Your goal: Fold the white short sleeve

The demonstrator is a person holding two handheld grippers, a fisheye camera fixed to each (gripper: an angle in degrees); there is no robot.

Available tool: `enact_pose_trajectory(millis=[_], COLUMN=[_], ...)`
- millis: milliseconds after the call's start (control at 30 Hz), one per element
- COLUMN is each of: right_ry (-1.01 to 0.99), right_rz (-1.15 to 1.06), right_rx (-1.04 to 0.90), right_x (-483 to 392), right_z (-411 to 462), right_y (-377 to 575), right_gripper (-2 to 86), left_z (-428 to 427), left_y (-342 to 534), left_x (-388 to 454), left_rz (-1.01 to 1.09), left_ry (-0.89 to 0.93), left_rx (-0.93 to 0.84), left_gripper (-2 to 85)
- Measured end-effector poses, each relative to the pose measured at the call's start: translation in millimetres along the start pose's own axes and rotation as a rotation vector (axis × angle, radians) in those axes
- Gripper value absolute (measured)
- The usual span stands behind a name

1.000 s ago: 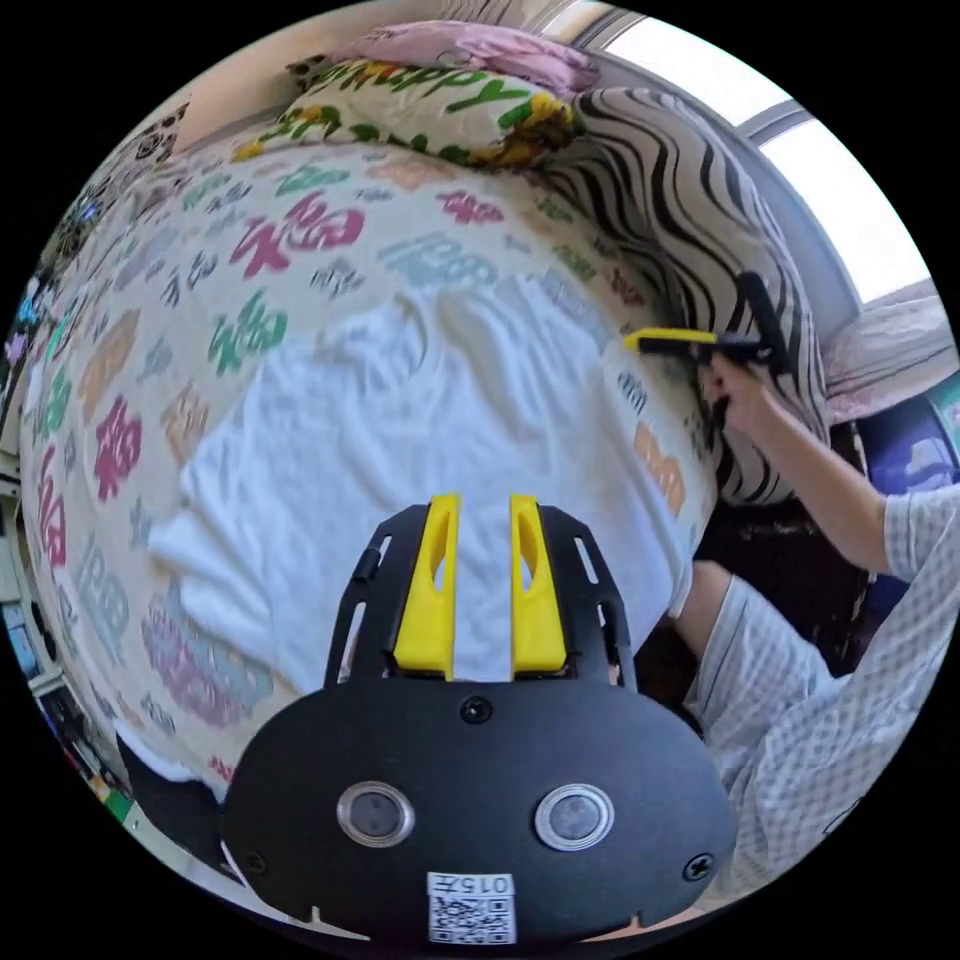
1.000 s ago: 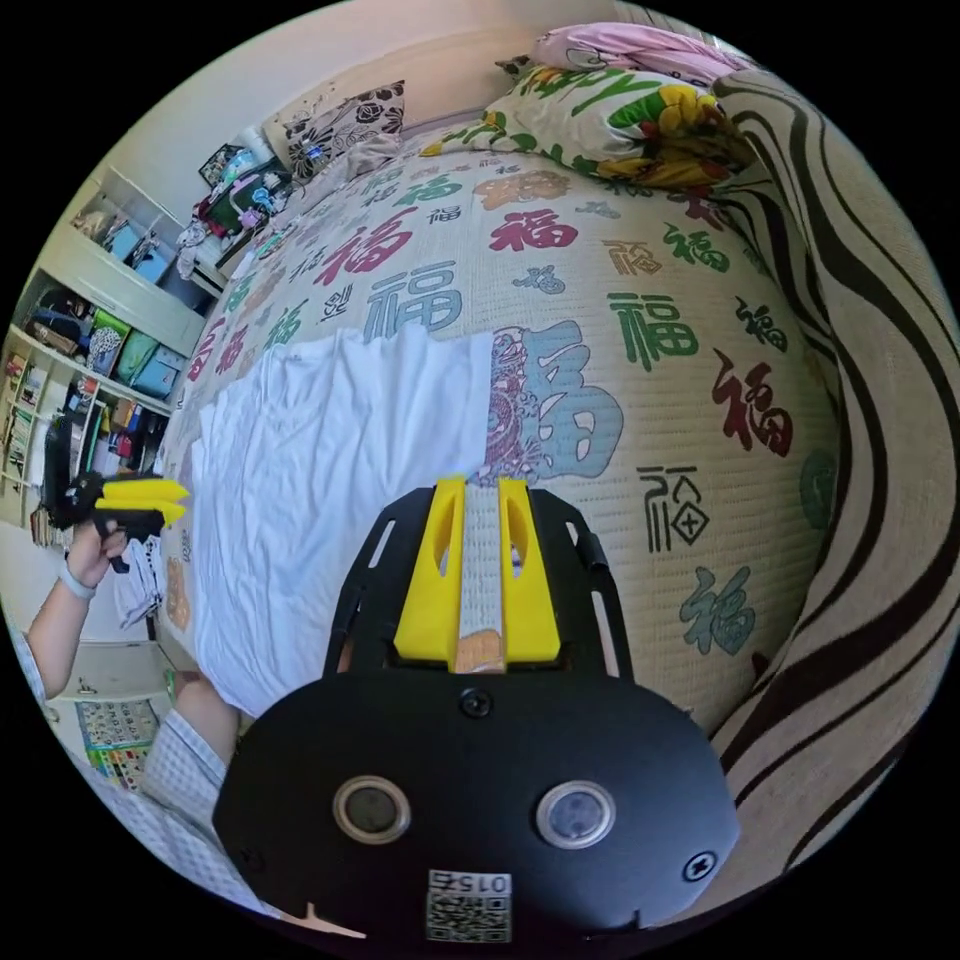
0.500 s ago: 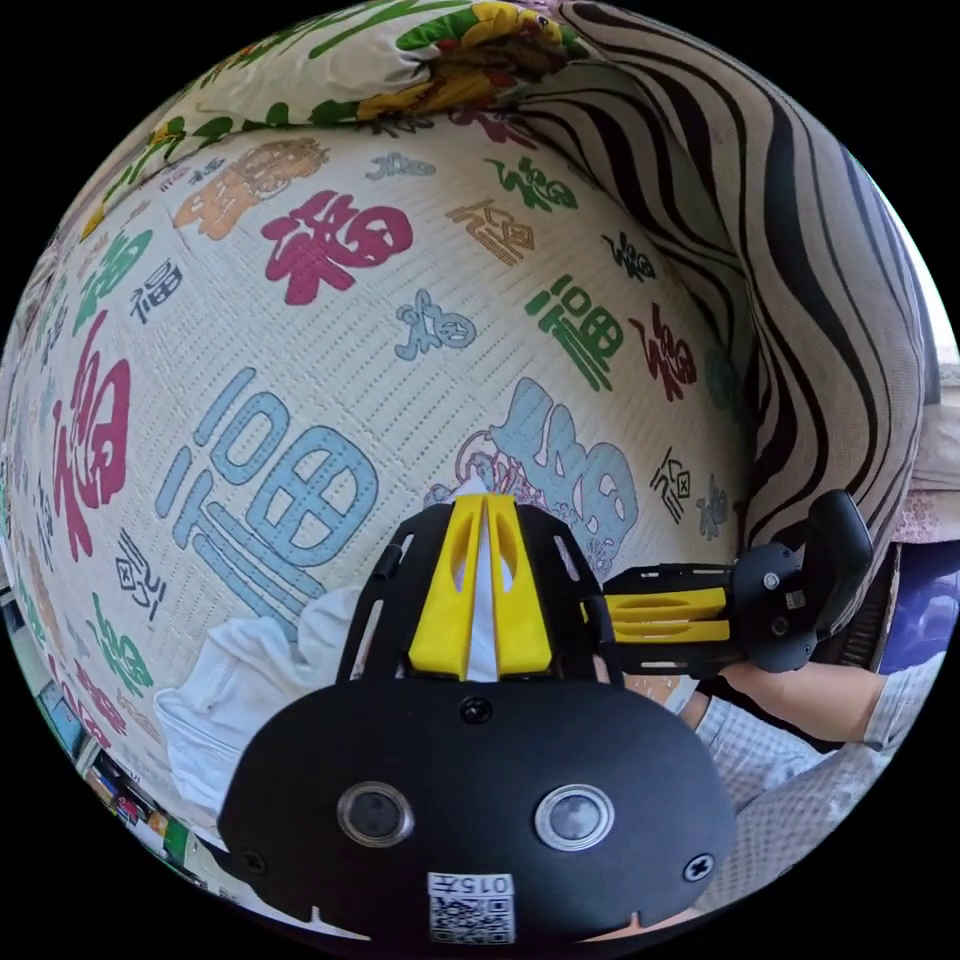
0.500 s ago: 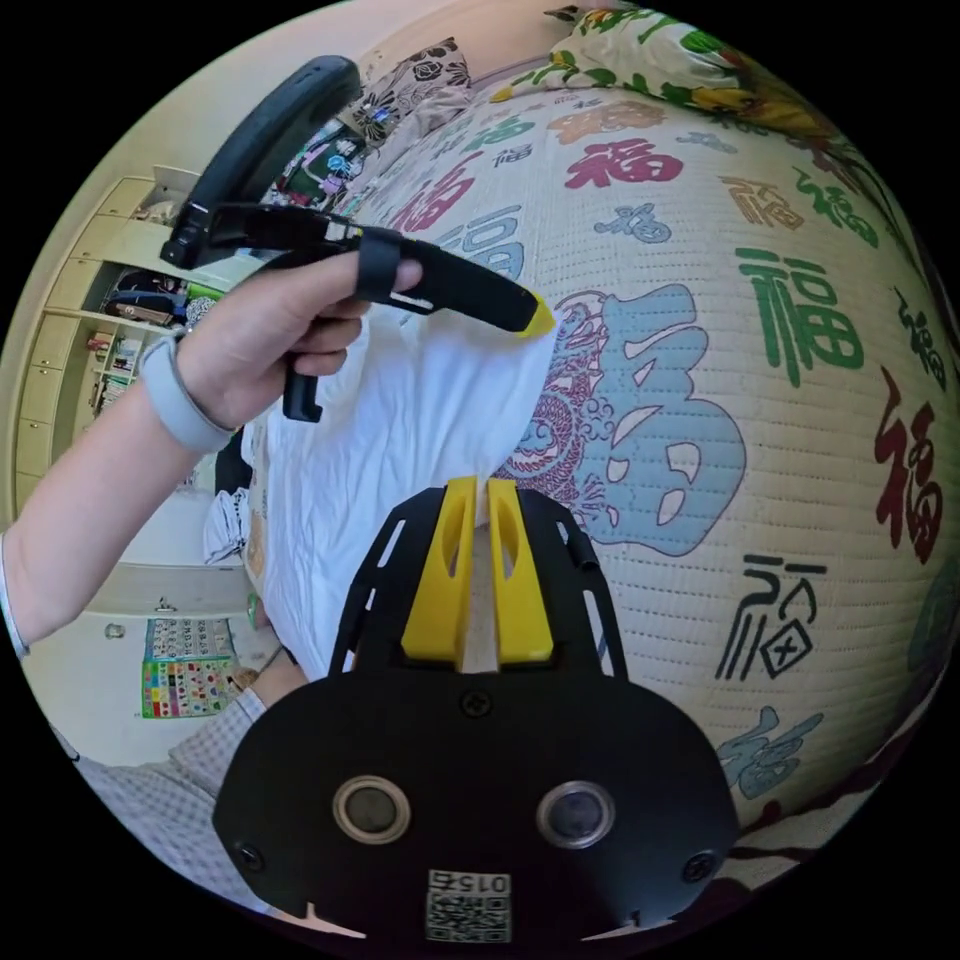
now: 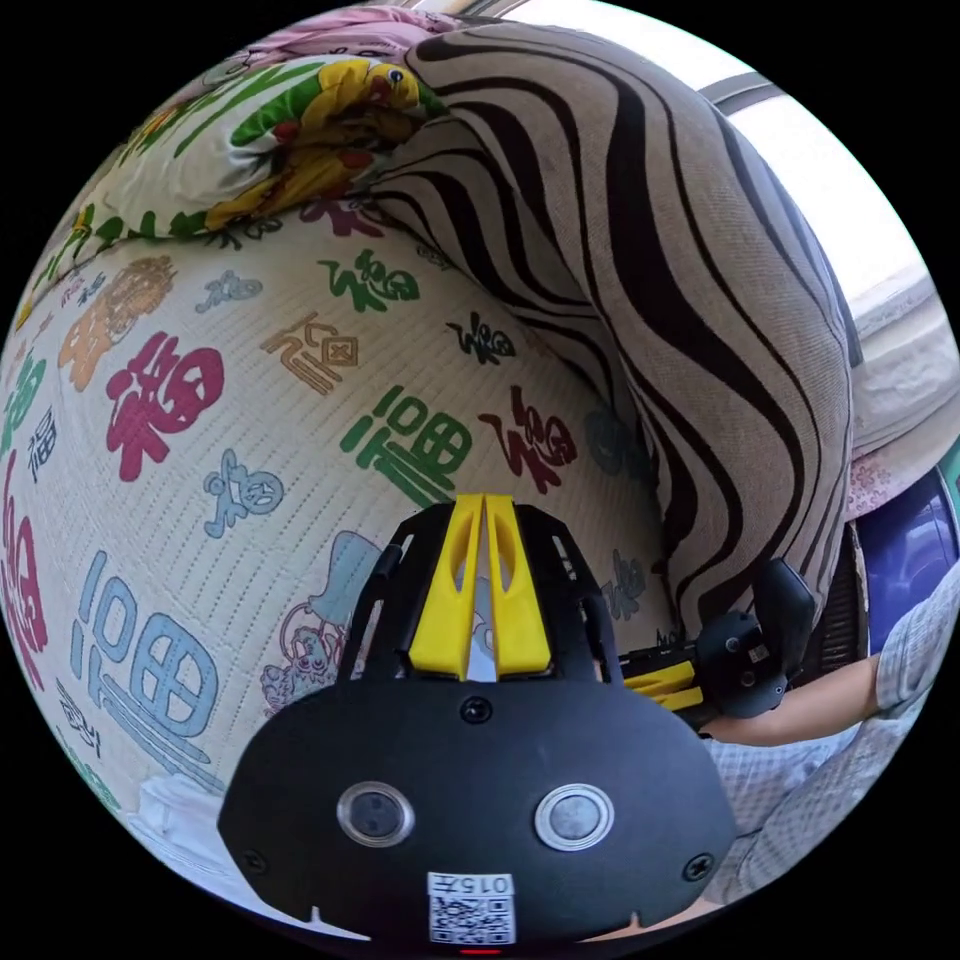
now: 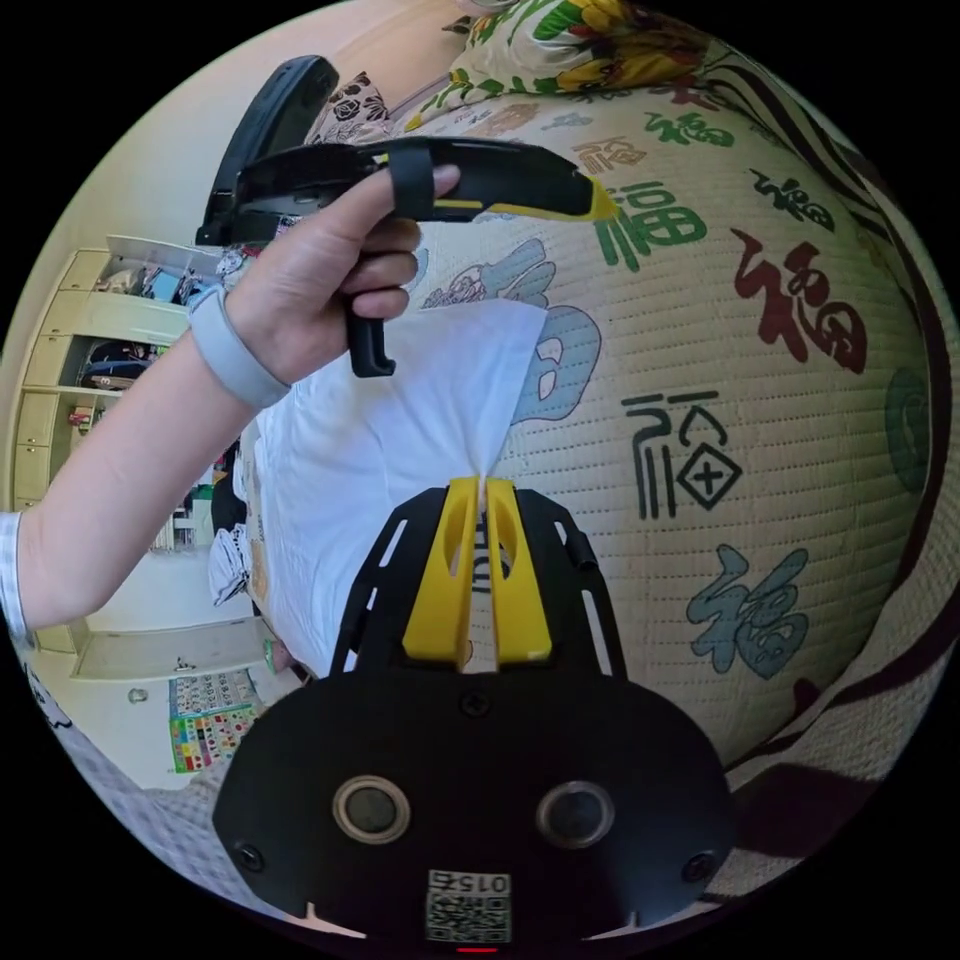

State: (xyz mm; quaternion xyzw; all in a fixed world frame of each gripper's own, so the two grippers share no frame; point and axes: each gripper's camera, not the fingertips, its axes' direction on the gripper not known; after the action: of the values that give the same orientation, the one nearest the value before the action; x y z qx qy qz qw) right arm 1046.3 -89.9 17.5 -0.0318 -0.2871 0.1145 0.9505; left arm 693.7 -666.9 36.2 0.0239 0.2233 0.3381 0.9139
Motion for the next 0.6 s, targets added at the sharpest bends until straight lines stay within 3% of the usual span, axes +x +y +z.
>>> enact_pose_trajectory(millis=[133, 400, 600], right_ry=[0.019, 0.024, 0.024], right_rz=[0.007, -0.018, -0.069], right_rx=[0.018, -0.011, -0.073], right_x=[12, 11, -11], right_z=[0, 18, 48], right_y=[-14, -44, -69], right_gripper=[2.9, 5.5, 3.6], left_z=[-11, 20, 14], left_y=[15, 20, 22], left_x=[-3, 12, 9], left_rz=[0.026, 0.131, 0.117], left_ry=[-0.166, -0.32, -0.23], left_rx=[-0.061, -0.219, -0.164], left_gripper=[6.4, 5.4, 0.1])
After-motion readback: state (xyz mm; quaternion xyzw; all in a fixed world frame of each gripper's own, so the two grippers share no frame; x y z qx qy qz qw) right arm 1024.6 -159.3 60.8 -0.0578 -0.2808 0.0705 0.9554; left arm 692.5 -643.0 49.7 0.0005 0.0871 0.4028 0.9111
